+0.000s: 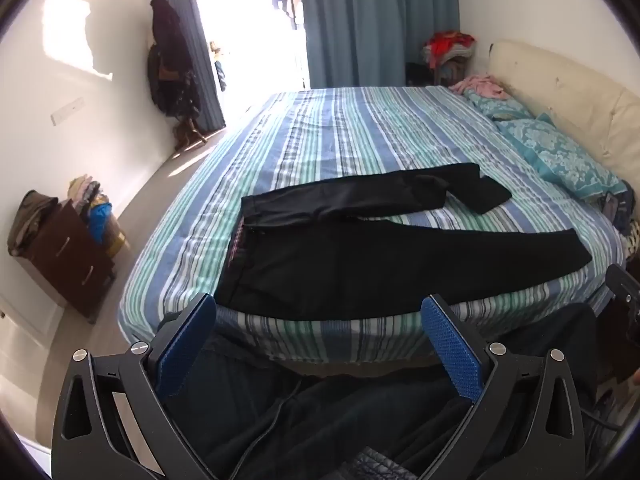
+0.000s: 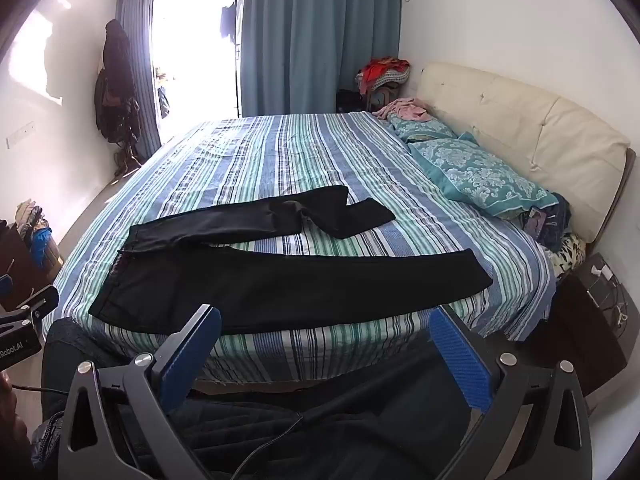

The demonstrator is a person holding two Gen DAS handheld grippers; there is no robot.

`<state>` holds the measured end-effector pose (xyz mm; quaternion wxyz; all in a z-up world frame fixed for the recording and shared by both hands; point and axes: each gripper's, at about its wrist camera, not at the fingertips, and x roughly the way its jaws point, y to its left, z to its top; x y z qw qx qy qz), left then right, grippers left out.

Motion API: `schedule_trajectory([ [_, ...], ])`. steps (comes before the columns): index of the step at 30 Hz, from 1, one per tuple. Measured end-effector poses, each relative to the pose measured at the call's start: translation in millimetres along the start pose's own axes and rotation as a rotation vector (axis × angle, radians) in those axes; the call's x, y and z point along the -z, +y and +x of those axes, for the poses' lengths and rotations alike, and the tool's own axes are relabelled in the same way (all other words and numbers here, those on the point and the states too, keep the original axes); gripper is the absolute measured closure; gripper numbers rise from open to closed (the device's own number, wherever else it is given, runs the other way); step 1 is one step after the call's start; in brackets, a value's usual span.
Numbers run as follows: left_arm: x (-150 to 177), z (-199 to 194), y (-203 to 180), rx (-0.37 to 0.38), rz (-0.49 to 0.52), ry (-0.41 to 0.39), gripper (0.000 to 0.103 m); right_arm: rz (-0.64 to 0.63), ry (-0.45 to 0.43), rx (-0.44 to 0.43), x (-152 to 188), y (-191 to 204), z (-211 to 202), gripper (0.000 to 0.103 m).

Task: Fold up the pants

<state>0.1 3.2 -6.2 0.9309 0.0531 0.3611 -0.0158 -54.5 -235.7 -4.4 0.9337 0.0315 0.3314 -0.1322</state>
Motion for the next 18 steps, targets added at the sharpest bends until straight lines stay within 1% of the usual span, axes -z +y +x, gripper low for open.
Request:
schedule_trajectory([
  [3,4.6,-0.5,-4.7,-0.006,0.008,0.001,0.001,0.015,-0.012,-0.025,1.3,-2.6,-2.5,0.0],
  [4,5.6,-0.5,-4.5,-0.005,0.008,0.002,0.001,-0.029,0.007,-0.021,0.4,4.9,1.2,0.0],
  [7,5.9,1.8,-3.5,-0.001,0.005,0.012,0.001,-0.03,-0.006,-0.06,1.5,7.3,-1.5,0.0],
  [9,6.3,2.0,-3.3,0.001,0.003,0.016,0.001,-0.035,-0.016,-0.06,1.8,11.0,-3.9,0.0],
  [11,7.3,2.7,-3.4,0.003,0.002,0.02,0.001,-0.064,-0.005,-0.047,1.0,26.6,-0.5,0.0],
  [18,7.1,5.2,-6.6,0.008,0.008,0.037,0.001,-0.06,0.021,-0.063,3.5,21.3,4.1,0.0],
])
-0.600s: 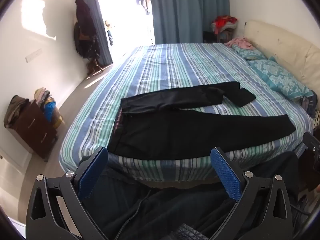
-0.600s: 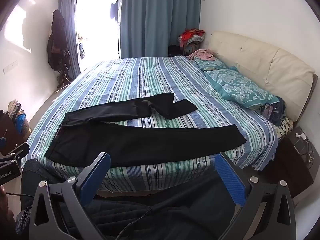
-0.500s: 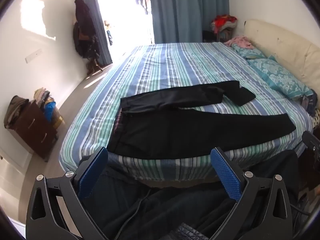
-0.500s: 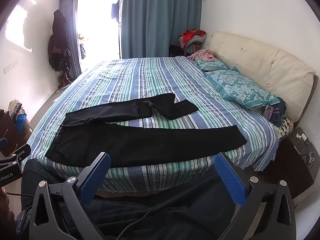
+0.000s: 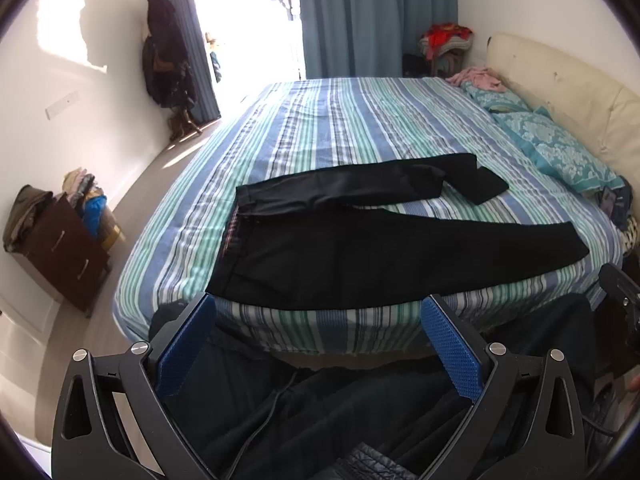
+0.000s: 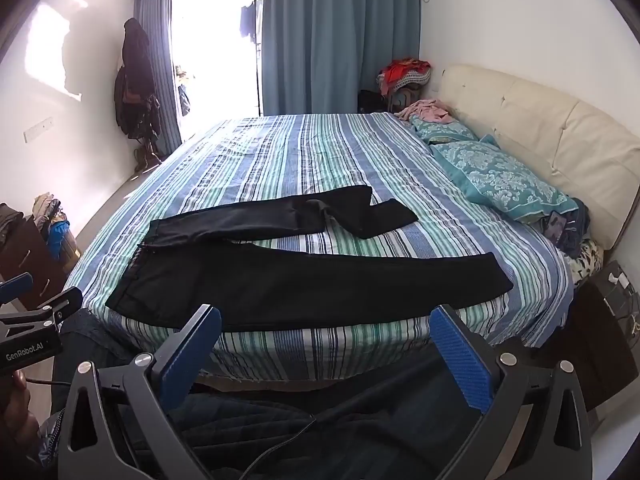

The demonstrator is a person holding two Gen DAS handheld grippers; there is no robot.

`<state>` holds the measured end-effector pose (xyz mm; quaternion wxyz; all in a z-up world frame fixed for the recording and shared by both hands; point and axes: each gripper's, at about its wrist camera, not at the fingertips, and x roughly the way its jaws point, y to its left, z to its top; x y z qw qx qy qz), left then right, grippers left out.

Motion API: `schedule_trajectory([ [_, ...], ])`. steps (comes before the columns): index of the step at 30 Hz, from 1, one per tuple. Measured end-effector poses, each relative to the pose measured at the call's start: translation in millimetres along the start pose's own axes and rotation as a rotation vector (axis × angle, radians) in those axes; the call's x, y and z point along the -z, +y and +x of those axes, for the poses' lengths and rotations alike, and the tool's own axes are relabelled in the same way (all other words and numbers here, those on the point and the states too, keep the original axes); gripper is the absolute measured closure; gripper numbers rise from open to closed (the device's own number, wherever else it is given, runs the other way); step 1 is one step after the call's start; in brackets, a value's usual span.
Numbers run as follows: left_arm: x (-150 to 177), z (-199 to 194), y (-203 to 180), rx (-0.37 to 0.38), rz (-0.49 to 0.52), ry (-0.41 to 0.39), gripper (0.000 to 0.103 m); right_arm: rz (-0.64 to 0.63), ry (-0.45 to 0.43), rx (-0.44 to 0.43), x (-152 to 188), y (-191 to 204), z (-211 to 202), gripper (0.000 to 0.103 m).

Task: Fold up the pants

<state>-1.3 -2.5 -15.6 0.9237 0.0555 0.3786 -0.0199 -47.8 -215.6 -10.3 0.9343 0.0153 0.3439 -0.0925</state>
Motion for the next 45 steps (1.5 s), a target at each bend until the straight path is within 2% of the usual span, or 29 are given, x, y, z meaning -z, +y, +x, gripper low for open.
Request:
schedule_trajectory([
  [9,0.3,0.0,0.8,0.001,0.001,0.006,0.001,-0.007,0.023,0.032,2.5,0.4,4.7,0.0],
  [45,-0.3,2.2,1.6,0.001,0.003,0.012,0.001,-0.003,0.047,0.027,4.0,1.4,9.0,0.0],
])
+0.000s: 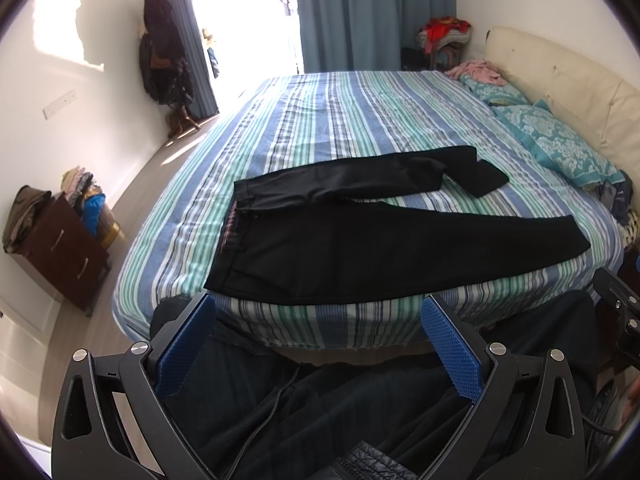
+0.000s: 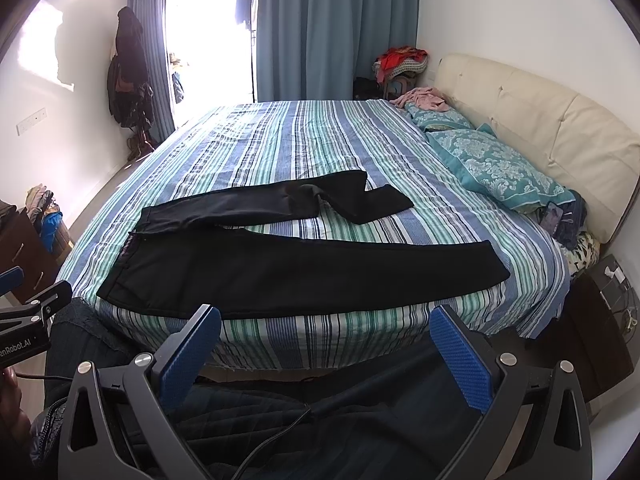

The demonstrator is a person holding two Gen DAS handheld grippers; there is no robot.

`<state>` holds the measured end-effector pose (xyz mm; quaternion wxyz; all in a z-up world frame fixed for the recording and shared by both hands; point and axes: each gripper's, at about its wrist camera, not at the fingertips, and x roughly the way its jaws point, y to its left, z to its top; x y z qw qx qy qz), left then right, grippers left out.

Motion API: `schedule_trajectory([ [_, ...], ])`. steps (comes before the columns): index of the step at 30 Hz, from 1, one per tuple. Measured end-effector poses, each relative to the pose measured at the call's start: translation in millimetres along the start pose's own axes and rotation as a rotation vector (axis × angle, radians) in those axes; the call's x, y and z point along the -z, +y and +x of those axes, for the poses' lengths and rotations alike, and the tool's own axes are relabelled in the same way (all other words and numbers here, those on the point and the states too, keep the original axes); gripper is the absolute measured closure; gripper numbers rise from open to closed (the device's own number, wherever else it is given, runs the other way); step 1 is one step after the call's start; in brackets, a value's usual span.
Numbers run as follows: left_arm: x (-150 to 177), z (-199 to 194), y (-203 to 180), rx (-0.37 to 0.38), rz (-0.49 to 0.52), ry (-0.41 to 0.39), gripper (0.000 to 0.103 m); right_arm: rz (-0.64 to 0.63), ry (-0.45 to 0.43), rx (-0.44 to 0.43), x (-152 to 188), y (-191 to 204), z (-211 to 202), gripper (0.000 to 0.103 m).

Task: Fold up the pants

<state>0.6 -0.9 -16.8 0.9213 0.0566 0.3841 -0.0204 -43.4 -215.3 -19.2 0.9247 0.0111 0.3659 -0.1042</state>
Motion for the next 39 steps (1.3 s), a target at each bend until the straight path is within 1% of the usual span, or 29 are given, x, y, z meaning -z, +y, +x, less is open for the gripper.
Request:
schedule_trajectory([
  [12,7.9,1.4,0.5,-0.001,-0.002,0.001,0.001,-0.001,0.002,0.009,-0.3,0.6,1.8,0.0],
  [18,2.7,0.6,-0.7,-0.002,0.012,0.007,0.001,0.0,0.006,0.016,2.1,-1.0,5.1,0.0],
  [39,1.3,0.4,-1.1,-0.002,0.013,0.009,0.001,-0.003,0.011,0.018,2.9,0.1,3.9,0.0],
])
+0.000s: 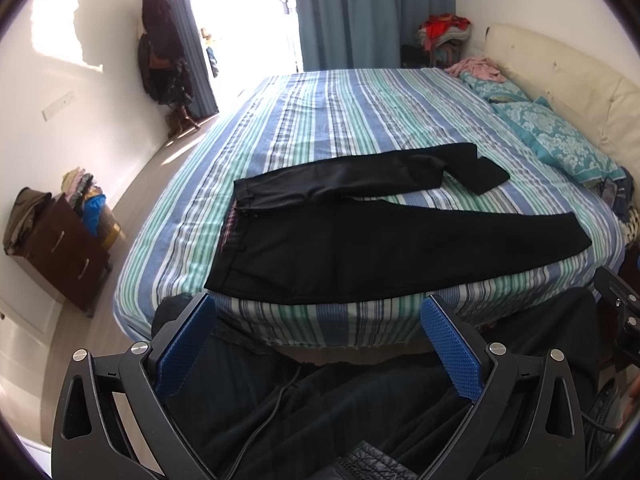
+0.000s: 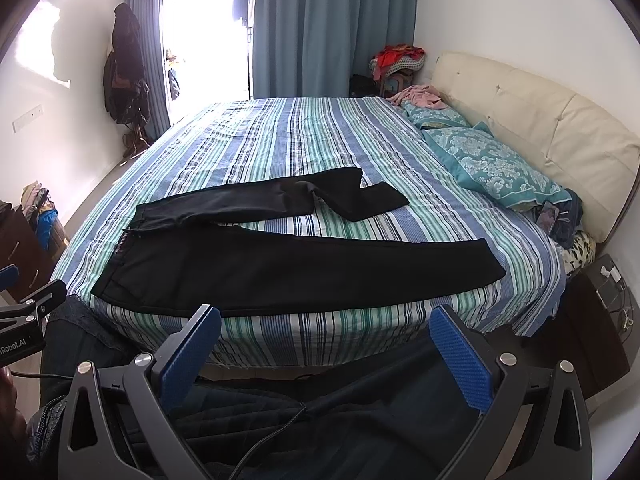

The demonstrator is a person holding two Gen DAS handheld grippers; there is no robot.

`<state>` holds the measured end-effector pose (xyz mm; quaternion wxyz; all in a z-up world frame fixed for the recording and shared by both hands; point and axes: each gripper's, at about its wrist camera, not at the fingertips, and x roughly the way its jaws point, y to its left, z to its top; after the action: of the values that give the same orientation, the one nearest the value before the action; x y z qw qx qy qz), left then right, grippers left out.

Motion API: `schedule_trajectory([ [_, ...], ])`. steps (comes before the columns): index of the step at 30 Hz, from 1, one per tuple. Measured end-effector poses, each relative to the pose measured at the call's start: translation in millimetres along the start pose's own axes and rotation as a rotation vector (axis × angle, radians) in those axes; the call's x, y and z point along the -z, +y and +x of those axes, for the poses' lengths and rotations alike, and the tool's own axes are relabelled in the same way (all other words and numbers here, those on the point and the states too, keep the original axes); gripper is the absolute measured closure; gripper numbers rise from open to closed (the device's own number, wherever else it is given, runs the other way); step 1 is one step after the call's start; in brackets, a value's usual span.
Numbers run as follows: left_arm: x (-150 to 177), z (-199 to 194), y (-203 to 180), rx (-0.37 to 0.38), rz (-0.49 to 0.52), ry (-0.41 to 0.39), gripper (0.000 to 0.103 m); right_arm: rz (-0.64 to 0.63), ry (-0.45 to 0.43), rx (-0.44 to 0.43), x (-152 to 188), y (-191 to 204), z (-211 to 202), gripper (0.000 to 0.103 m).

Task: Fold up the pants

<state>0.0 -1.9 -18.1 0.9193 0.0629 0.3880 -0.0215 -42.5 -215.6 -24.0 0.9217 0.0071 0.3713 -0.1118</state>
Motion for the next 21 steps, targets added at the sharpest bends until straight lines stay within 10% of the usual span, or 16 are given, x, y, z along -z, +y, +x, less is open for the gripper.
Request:
schedule_trajectory([
  [21,0.3,-1.3,2.0,0.0,-0.002,0.003,0.001,0.006,0.014,-0.004,0.5,-1.2,3.7,0.0],
])
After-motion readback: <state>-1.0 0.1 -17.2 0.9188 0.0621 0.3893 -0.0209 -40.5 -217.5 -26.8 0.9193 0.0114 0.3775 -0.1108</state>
